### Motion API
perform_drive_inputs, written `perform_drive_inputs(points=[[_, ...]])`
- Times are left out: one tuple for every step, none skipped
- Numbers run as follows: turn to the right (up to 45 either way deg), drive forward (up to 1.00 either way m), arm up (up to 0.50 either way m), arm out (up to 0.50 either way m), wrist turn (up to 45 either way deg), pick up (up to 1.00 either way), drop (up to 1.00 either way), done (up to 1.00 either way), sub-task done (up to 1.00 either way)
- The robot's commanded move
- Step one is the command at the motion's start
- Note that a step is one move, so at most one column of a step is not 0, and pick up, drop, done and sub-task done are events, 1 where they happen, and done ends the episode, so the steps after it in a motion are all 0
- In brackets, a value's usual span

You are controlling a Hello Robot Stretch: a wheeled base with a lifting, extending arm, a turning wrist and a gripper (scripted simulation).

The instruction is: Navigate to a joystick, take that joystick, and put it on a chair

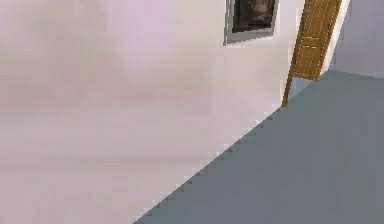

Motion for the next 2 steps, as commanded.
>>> perform_drive_inputs(points=[[0.0,0.35,0.0,0.0,0.0,0.0,0.0,0.0,0.0],[45.0,0.0,0.0,0.0,0.0,0.0,0.0,0.0,0.0]])
